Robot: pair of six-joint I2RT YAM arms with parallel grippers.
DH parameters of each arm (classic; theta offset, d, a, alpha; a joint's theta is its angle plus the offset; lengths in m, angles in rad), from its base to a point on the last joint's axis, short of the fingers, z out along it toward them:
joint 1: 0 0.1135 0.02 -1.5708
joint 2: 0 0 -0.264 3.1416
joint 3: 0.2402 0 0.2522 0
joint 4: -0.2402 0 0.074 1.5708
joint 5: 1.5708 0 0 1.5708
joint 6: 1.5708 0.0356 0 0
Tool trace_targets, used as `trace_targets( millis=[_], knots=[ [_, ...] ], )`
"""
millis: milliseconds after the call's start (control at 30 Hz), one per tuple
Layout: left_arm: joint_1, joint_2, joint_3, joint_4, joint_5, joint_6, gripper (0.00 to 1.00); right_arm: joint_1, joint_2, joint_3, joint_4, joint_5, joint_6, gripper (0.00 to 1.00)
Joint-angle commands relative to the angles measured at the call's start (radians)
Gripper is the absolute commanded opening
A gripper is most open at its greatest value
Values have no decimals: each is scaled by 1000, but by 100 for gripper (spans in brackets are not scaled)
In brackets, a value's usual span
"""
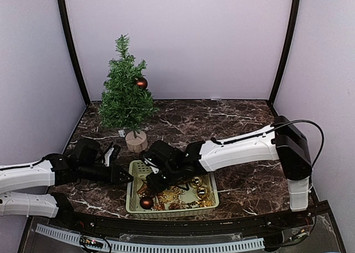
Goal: Decorate the small christmas tree
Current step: Pick up the bow from the bin.
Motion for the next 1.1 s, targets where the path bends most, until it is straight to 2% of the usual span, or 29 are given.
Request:
trace_targets(
  millis=[0, 167, 300, 467, 567, 867, 933, 1067],
  knots=[
    [-4, -15, -10, 29, 4, 5, 26, 9, 35, 34, 2, -4, -21, 38],
    [-5, -24, -10, 26, 2, 5, 25, 9, 62, 44, 2, -7, -29, 32],
    [-5, -37, -3, 13, -7, 4, 25, 9, 60, 42, 10, -13, -28, 19],
    [-5, -76, 7, -9, -38, 6, 26, 5, 39, 2, 49, -23, -17, 10],
    [-5, -99, 18, -26, -48, 7, 26, -1, 36, -11, 56, -17, -7, 0],
    [-5, -157, 115, -111, -74, 53, 29, -15, -123, -92, 103, 22, 9, 0],
    [-5, -158, 153, -121, -70, 67, 32, -15, -168, -121, 117, 45, 7, 0],
    [-5, -147, 226, -127, -43, 71, 46, -15, -261, -176, 140, 77, -13, 0]
  ],
)
